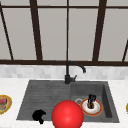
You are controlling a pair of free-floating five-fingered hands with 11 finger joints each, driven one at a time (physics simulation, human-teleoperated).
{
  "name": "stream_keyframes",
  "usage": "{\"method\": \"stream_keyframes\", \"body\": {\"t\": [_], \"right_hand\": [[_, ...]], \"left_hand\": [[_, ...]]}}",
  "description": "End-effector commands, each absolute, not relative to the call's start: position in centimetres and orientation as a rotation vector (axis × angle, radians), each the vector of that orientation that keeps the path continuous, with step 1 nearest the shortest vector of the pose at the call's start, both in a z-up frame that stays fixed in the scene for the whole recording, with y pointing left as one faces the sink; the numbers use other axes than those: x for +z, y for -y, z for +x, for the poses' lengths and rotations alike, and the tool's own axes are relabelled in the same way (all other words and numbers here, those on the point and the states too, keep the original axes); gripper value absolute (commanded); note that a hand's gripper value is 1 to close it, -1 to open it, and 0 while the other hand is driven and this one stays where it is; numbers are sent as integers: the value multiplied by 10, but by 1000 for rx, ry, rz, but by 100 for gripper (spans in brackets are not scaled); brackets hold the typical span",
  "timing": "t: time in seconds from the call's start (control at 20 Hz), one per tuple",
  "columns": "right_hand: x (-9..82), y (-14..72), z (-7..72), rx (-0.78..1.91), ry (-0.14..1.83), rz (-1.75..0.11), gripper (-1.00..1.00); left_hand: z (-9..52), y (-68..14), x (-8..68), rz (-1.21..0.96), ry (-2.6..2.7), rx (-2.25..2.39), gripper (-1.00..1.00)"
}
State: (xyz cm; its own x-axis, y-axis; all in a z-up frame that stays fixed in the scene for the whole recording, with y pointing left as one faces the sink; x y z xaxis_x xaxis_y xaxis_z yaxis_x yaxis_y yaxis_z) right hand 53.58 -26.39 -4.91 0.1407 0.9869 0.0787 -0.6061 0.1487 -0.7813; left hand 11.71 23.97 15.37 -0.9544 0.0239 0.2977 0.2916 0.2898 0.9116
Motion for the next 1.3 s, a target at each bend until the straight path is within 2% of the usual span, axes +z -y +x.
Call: {"method": "stream_keyframes", "body": {"t": [0.0, 0.3, 0.55, 1.0, 1.25], "right_hand": [[-44, 263, 529, 1233, 710, -723, -100], [4, 265, 523, 1216, 738, -778, -100], [40, 266, 505, 1252, 749, -733, -100], [49, 256, 485, 1140, 985, -844, -100], [52, 248, 484, 1158, 1035, -836, -100]], "left_hand": [[117, -240, 154, -291, 2331, -1723, 0], [117, -240, 154, -291, 2331, -1723, 0], [117, -240, 154, -291, 2331, -1723, 0], [117, -240, 154, -291, 2331, -1723, 0], [117, -240, 154, -291, 2331, -1723, 0]]}}
